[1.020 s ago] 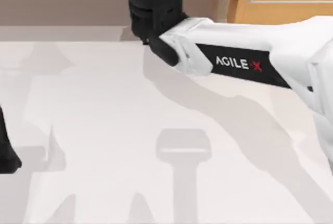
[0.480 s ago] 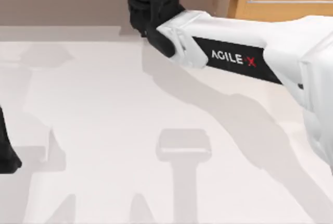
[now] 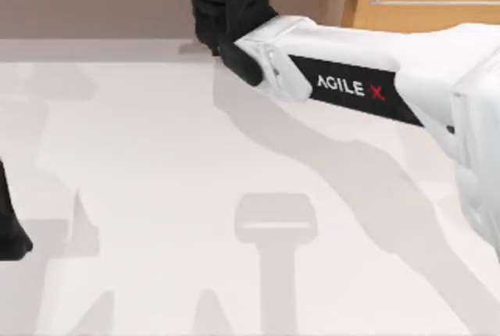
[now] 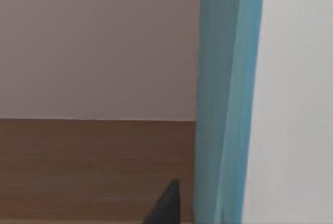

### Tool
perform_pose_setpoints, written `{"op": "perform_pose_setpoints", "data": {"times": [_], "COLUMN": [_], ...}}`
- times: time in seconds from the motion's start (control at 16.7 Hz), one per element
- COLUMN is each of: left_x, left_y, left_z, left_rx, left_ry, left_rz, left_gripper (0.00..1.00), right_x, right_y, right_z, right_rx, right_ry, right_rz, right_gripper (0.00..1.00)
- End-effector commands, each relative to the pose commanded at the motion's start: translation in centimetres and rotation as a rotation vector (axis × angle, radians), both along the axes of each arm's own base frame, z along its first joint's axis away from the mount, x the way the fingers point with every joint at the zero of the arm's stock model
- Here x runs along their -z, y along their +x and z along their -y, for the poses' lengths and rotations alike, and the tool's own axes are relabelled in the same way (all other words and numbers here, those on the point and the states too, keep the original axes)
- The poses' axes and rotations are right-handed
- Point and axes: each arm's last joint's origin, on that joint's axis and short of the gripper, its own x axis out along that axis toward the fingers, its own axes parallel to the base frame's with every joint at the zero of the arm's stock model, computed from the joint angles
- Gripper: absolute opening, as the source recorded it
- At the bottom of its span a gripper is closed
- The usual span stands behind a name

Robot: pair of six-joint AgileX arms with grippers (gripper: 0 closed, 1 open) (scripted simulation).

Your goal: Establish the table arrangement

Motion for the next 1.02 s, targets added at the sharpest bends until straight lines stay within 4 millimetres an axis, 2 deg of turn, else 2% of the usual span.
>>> {"op": "perform_pose_setpoints", "data": {"times": [0.36, 1.02], "left_x": [0.00, 0.00], "left_y": [0.00, 0.00], "left_z": [0.00, 0.00], "left_rx": [0.000, 0.000], "left_ry": [0.000, 0.000], "left_rz": [0.000, 0.000], "left_gripper": [1.00, 1.00], "right_x": [0.00, -0.19], "right_y": [0.00, -0.45], "right_z": [0.00, -0.17], "right_rx": [0.000, -0.004], "right_ry": [0.000, 0.001], "right_rz": [0.000, 0.000], "right_gripper": [0.02, 0.00]}}
